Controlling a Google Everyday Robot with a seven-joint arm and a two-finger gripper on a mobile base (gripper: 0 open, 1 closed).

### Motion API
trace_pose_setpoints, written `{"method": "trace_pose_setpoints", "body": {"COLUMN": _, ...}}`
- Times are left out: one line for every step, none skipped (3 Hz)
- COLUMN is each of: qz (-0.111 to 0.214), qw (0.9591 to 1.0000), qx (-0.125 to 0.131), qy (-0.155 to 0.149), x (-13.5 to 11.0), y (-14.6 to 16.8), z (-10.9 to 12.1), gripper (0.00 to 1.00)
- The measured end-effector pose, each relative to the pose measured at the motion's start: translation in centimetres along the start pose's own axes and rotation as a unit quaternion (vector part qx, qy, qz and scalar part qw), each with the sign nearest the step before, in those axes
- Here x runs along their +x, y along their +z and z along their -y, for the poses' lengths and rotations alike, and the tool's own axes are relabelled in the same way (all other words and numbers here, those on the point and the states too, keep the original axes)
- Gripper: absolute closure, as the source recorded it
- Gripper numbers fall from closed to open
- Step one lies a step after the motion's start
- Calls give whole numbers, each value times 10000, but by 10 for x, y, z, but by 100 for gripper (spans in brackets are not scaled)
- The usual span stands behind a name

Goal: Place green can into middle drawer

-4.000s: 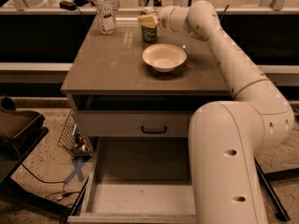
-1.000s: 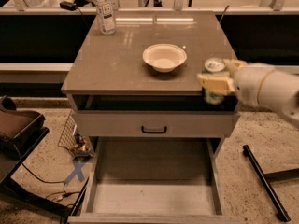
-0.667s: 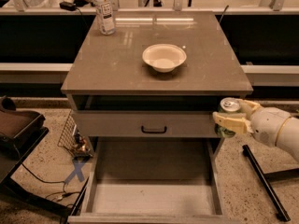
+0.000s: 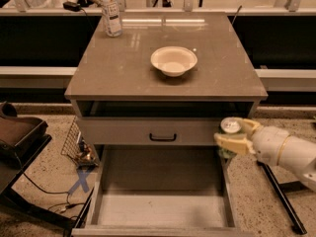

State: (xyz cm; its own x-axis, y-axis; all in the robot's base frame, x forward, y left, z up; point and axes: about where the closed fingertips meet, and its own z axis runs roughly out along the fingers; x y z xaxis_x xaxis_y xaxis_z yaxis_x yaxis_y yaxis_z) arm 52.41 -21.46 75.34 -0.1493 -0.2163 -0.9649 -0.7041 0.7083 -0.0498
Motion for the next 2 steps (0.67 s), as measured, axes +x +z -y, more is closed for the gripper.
{"method": "trace_pose_setpoints", "body": {"qz": -190, "qw": 9944, "qx": -1032, "qy": -147, "x": 63, "y": 38, "z": -43, "gripper": 100}}
{"method": "trace_pose_setpoints", "body": {"qz": 66, "qw": 9710, "qx": -2376, "qy": -271, "x": 118, "y": 85, "z": -96, "gripper": 100}}
